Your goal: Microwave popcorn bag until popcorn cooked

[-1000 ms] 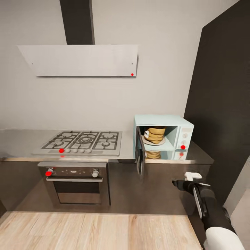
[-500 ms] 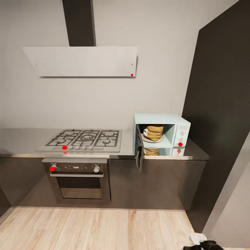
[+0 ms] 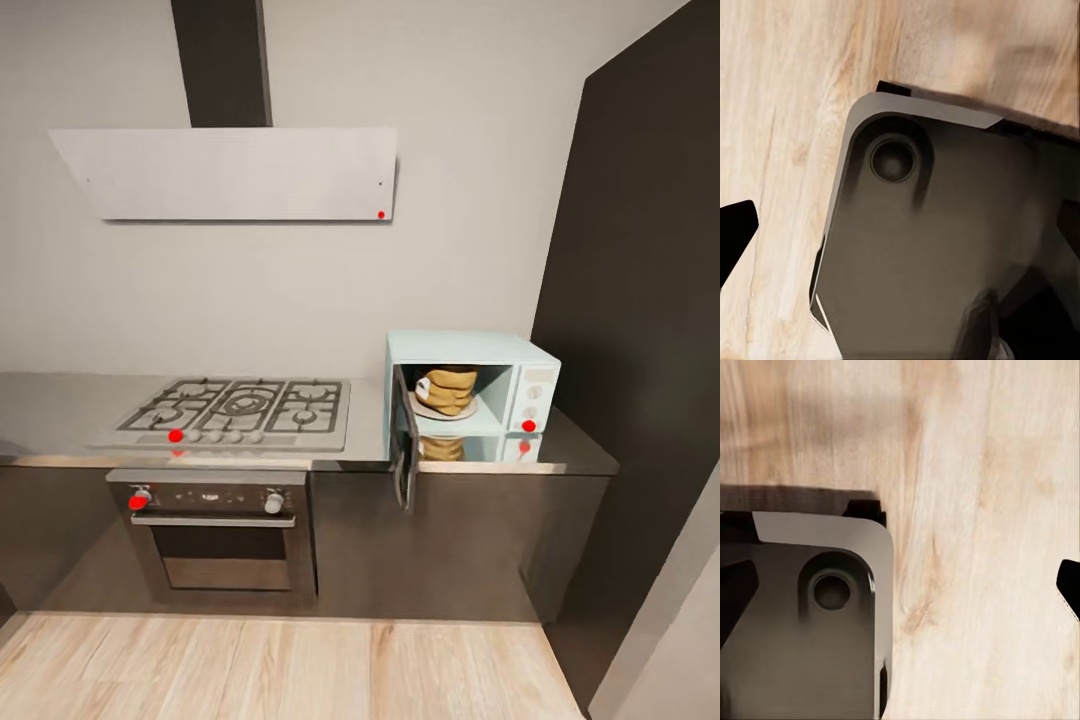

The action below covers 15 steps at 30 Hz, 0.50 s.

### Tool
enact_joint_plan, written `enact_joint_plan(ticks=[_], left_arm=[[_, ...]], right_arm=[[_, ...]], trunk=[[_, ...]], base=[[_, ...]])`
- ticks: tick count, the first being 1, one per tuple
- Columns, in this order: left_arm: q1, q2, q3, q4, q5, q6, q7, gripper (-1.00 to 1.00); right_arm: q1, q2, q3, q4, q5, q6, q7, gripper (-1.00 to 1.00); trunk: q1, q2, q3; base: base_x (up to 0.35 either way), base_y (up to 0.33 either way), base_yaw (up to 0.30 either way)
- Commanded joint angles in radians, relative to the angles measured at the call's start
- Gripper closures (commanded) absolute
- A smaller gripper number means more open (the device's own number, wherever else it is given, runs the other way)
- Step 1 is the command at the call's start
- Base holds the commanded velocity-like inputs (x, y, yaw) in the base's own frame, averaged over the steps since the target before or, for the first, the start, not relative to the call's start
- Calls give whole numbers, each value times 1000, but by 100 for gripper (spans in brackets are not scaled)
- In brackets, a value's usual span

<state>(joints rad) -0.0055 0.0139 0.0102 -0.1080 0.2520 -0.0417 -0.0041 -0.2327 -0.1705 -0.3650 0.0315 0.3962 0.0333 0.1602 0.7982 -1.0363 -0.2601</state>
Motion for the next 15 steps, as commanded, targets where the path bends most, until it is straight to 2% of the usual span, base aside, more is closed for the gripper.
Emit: enact_joint_plan(ticks=[1, 9, 15], left_arm=[[-1, 0, 1, 1, 4, -4, 0, -100], [-1, 0, 0, 3, 4, -11, 0, -100], [-1, 0, 2, 3, 0, -13, 0, -100]], right_arm=[[0, 0, -9, 2, 8, 0, 2, -100], [1, 0, -9, 2, 8, -2, 2, -100], [1, 0, -9, 2, 7, 3, 2, -100]], trunk=[[1, -1, -1], [1, -1, -1], [1, -1, 1]], base=[[320, 0, 0], [309, 0, -16], [71, 0, -189]])
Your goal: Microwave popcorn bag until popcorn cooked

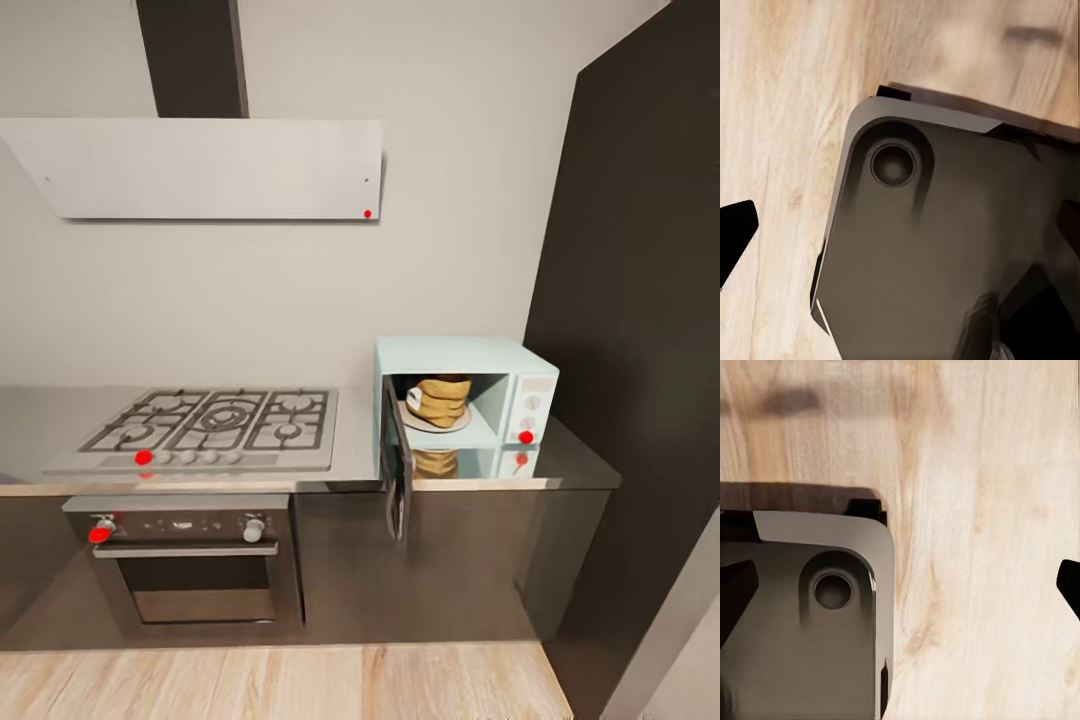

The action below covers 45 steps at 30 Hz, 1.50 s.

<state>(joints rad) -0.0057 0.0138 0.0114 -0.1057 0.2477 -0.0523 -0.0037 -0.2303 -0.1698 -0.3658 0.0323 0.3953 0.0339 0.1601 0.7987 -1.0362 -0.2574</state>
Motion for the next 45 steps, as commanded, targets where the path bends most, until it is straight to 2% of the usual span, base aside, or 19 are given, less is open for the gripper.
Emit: enact_joint_plan(ticks=[1, 19, 28, 33, 35, 37, 39, 45], left_arm=[[0, 0, 1, 1, 4, -3, 0, -100], [0, 0, -1, 0, 1, -3, 0, -100], [0, -1, -2, -1, -3, -3, 0, -100], [0, -4, -6, -44, -4, 2, 5, -100], [0, -7, -7, -96, -4, 8, 8, -100], [0, -7, -8, -187, -5, 20, 9, -100], [0, -3, -9, -307, -6, 66, 10, -100], [0, 12, -8, -794, -8, 371, 10, -100]], right_arm=[[-1, 0, -8, 1, 8, 2, 2, -100], [-1, 0, -8, 1, 8, 0, 2, -100], [-1, -2, -8, 1, 8, -5, 1, -100], [-1, -2, -8, 1, 8, -5, -5, -100], [-1, -2, -8, 1, 8, -5, -5, -100], [-1, -3, -8, 1, 9, -5, -5, -100], [-1, -4, -8, 1, 9, -4, -5, -100], [-1, -5, -8, 1, 10, -6, -5, -100]], trunk=[[0, -1, -1], [0, -1, 2], [0, -1, 2], [0, -1, 2], [0, -1, 2], [0, -1, 2], [0, -1, 2], [0, -1, 2]], base=[[9, 0, -223], [1, 0, -224], [0, 0, -28], [0, 0, 0], [0, 0, 0], [0, 0, 0], [0, 0, 0], [0, 0, 0]])
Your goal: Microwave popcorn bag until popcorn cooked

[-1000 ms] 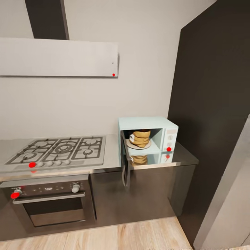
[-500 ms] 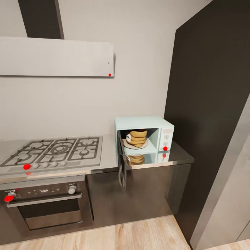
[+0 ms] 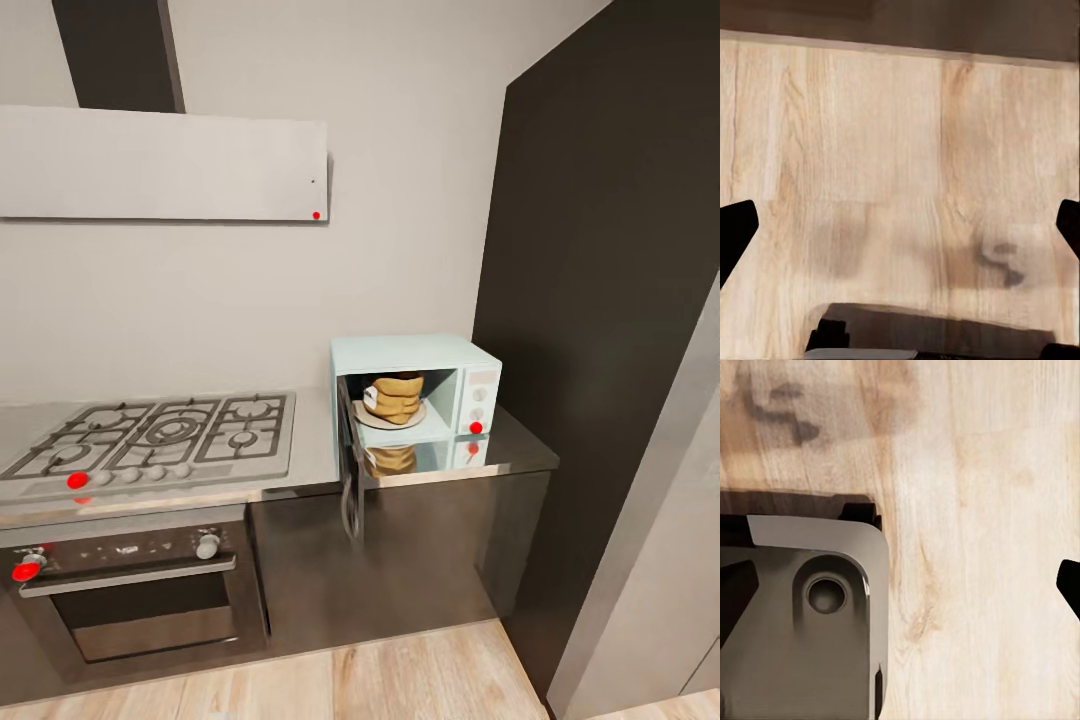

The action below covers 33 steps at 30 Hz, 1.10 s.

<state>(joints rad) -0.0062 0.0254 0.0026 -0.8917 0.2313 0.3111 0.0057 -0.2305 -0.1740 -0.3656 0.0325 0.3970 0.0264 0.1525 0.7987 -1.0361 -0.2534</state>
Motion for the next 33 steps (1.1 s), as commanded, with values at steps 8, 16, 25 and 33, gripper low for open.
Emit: enact_joint_plan(ticks=[8, 16, 25, 33], left_arm=[[-35, 5, 2, -475, 16, 229, -13, -100], [-229, -10, 1, -500, 39, 238, -136, -100], [-268, -39, -40, -547, -17, 235, -347, -100], [-268, -35, -47, -550, -35, 230, -358, -100]], right_arm=[[-1, 0, -8, 1, 9, 1, 2, -100], [-1, -2, -8, 0, 10, 1, 2, -100], [-1, -7, -13, 0, 4, -23, -1, -100], [-1, -1, -16, 0, 1, -31, -2, -100]], trunk=[[0, -1, -2], [0, -1, -2], [0, -1, -2], [0, -1, -2]], base=[[0, 0, 0], [0, 0, 0], [0, 0, -14], [0, 0, -215]])
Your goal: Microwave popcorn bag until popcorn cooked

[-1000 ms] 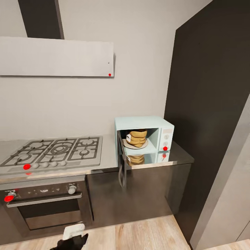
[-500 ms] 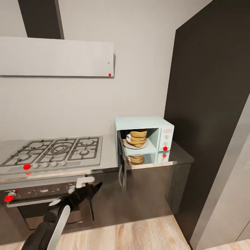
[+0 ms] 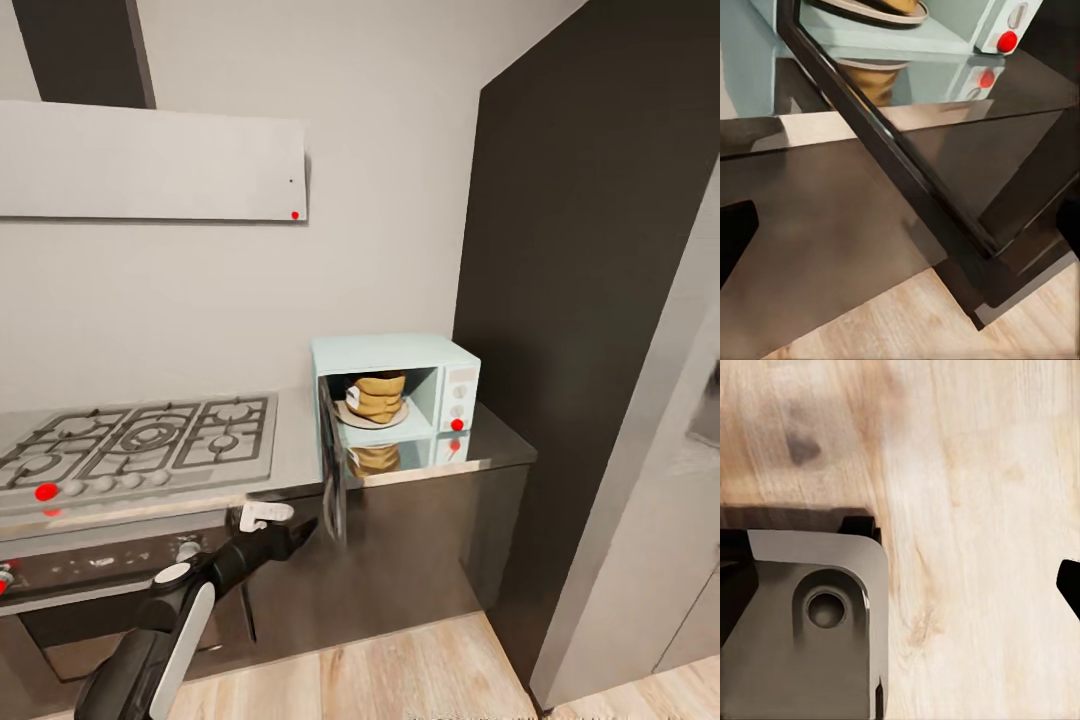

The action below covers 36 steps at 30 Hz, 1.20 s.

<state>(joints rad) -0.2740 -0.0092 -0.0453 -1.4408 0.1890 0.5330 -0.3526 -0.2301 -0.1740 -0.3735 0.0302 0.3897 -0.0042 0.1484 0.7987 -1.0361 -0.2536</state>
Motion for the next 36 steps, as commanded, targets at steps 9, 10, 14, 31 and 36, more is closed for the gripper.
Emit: enact_joint_plan(ticks=[9, 10, 14, 31, 36], left_arm=[[-3, -12, -7, -1, 7, -109, -4, -100], [-5, -16, -8, -1, 6, -109, -4, -100], [-17, -41, -62, -1, -37, -110, -3, -100], [-19, -144, -112, 2, -274, -113, 4, -100], [-19, -141, -111, 1, -275, -113, 5, -100]], right_arm=[[-2, -1, -9, 3, 9, -4, 2, -100], [-2, -1, -9, 3, 9, -4, 2, -100], [-2, -4, -9, 3, 9, -5, 2, -100], [-2, -5, -8, 2, 9, -16, 2, -100], [-2, -7, -9, 2, 11, -32, -1, -100]], trunk=[[0, -1, -1], [0, -1, -1], [0, -1, -1], [0, -1, -1], [0, -1, -1]], base=[[0, 0, -245], [0, 0, -246], [0, 0, -246], [0, 0, -204], [0, 0, -5]])
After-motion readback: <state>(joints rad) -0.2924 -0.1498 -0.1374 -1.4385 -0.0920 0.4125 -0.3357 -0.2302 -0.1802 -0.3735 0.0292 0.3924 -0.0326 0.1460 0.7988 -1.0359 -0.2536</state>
